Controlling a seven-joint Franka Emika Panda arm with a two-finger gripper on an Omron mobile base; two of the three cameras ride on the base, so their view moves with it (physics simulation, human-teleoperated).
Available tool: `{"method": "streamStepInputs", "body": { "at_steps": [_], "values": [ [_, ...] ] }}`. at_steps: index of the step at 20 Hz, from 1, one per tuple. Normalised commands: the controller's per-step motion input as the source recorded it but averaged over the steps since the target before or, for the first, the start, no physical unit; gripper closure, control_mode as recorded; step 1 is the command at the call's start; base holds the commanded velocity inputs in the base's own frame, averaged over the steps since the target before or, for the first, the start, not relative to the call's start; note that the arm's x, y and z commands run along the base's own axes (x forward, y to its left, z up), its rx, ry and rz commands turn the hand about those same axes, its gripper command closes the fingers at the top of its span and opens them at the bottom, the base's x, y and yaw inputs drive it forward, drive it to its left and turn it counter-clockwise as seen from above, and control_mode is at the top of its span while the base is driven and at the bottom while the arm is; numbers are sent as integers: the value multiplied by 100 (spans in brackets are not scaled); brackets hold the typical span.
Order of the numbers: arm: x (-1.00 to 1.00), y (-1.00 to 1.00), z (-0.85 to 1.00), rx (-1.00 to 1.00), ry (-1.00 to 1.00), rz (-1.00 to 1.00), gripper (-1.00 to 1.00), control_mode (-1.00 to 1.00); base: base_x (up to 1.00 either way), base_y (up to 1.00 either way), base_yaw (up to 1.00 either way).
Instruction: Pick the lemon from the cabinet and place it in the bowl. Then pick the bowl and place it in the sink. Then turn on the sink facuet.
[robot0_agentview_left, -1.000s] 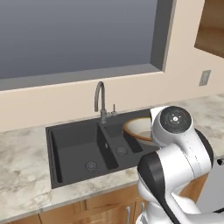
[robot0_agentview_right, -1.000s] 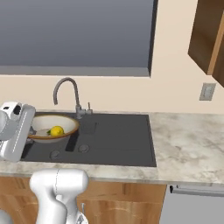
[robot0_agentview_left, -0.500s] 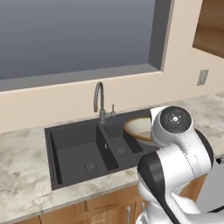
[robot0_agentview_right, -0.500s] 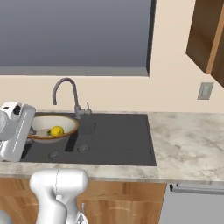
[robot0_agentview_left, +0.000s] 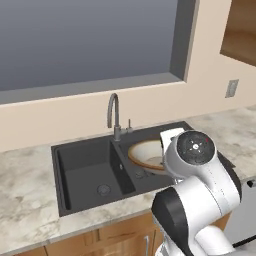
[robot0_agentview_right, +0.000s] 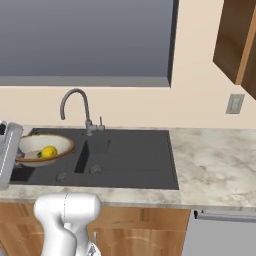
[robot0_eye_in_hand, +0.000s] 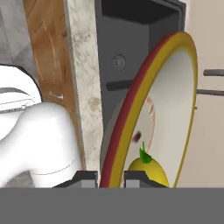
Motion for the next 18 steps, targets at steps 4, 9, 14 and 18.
{"method": "streamStepInputs", "body": {
  "at_steps": [4, 9, 14, 18],
  "values": [
    [-8, 100, -6, 0, 7, 12, 100, -100, 0, 0, 0],
    [46, 100, -13, 0, 5, 1, 100, -100, 0, 0, 0],
    [83, 57, -26, 0, 8, -1, 100, -100, 0, 0, 0],
    [76, 44, -48, 0, 5, -1, 100, -100, 0, 0, 0]
  ]
}}
